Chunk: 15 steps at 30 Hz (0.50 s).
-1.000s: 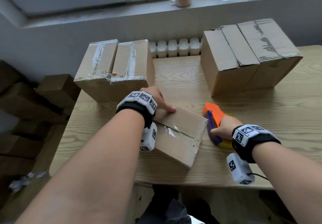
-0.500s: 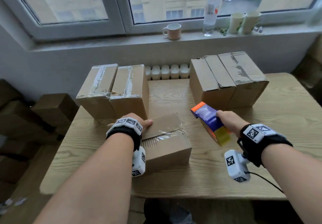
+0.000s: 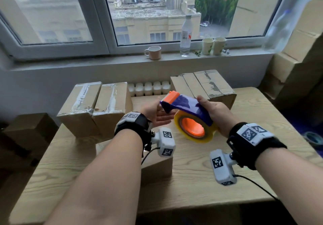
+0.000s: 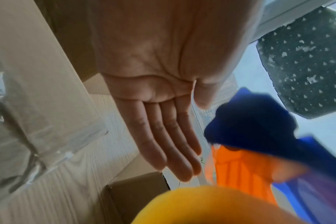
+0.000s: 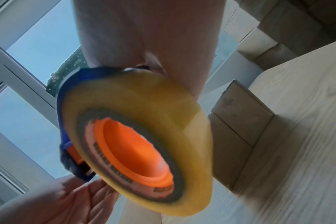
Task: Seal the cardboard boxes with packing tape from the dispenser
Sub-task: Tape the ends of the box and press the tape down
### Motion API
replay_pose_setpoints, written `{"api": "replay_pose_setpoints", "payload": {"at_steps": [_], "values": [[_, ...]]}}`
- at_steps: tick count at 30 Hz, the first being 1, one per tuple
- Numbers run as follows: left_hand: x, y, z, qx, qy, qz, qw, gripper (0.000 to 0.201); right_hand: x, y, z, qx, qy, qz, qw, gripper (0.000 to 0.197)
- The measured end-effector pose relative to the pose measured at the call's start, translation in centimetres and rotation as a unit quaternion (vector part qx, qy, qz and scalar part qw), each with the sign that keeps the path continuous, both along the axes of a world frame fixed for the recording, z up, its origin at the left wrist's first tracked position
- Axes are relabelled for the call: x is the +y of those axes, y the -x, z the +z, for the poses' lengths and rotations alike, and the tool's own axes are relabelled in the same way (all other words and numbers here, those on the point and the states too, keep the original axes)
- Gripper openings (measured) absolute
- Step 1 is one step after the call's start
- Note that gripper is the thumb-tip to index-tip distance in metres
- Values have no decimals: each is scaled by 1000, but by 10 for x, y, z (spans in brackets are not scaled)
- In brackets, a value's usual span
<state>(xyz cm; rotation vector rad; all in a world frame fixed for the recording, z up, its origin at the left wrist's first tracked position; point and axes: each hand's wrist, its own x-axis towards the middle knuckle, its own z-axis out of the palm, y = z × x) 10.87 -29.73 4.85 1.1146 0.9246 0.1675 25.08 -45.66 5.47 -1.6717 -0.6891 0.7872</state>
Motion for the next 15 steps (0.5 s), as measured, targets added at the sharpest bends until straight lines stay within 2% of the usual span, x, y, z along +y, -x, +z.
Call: {"api": "replay_pose_setpoints", "payload": {"at_steps": [2, 4, 11, 12, 15], "values": [[1, 2, 3, -17, 15, 14, 1000, 46, -5, 0, 3, 0, 4, 14, 1000, 83], [1, 6, 5, -26, 20, 8, 999, 38, -8, 2, 5, 5, 11, 19, 1000, 67], [-1, 18, 5, -58, 84, 20, 995, 18, -10, 9, 10, 29, -1, 43, 999, 82], [-2, 19, 5, -58, 86, 20, 994, 16, -10, 10, 10, 32, -3, 46, 998, 79], [0, 25, 6, -33, 88, 3, 996, 12, -12, 14, 13, 31, -9, 58, 998, 55]]}}
